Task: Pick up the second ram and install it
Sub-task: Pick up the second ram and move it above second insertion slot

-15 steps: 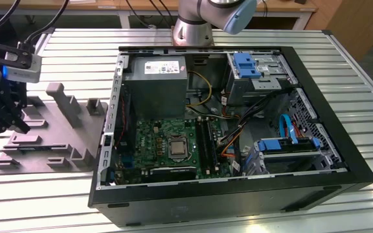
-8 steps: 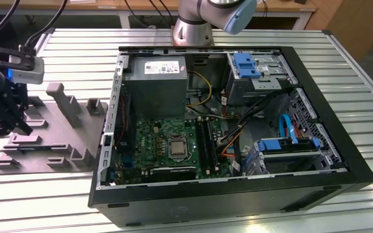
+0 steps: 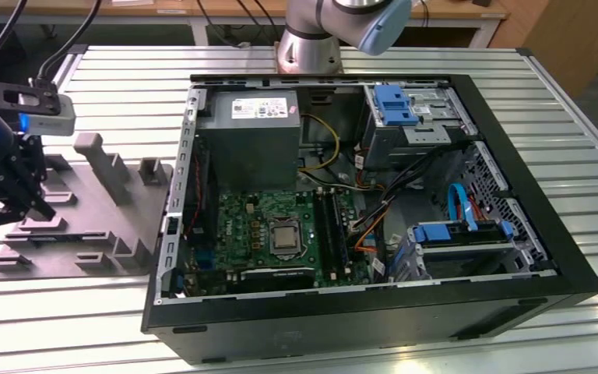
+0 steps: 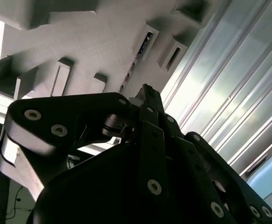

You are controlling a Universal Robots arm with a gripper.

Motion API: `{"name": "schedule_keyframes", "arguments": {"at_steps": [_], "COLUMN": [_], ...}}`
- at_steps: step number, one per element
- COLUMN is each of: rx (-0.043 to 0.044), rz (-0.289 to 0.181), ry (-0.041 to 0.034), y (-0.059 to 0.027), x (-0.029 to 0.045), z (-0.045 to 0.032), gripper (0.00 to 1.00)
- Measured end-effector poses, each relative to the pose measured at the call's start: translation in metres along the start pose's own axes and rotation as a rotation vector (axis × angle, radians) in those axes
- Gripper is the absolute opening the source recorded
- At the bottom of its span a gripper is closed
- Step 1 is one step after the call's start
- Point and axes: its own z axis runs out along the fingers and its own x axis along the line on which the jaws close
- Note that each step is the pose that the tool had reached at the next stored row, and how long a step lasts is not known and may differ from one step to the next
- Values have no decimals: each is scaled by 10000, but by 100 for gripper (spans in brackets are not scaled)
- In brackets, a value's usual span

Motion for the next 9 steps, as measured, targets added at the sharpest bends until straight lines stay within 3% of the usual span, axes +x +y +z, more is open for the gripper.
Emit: {"name": "schedule_keyframes", "arguments": {"at_steps": [9], "rx": [33], "rz": [-218], "ry": [-22], "y": [97], "x": [-57], "z": [141], "gripper": [10]}}
